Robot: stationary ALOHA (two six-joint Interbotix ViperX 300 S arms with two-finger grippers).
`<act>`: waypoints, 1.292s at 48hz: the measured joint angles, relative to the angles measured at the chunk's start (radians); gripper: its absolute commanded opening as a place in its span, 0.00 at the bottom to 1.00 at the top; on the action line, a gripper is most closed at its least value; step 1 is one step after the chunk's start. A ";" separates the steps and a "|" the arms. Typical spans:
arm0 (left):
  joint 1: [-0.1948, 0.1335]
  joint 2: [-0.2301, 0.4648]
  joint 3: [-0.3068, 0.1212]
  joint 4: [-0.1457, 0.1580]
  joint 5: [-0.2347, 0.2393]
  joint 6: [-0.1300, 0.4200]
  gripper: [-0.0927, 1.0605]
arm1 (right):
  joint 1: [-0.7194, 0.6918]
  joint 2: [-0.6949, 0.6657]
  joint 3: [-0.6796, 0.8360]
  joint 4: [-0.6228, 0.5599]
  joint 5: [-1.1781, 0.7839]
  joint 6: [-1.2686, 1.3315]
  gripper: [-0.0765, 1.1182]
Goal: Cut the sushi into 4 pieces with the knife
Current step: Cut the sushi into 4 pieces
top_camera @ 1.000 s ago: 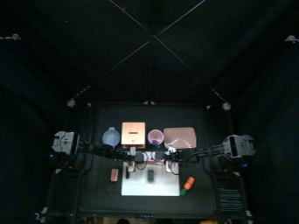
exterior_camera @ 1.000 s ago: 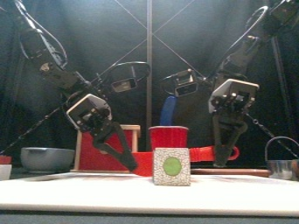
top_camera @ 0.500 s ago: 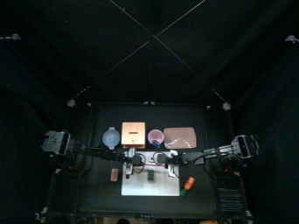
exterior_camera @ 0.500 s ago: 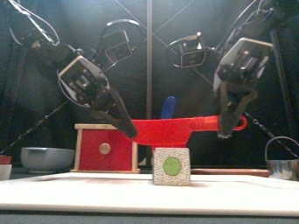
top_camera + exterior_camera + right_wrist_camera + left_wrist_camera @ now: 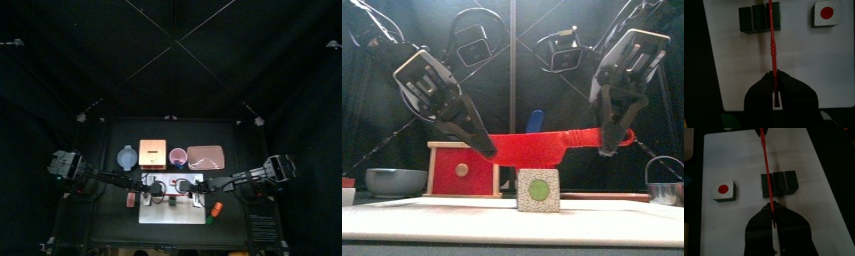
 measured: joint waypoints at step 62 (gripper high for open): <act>-0.035 0.012 -0.003 -0.035 -0.002 0.003 0.32 | 0.025 0.048 -0.029 0.005 -0.002 0.002 0.23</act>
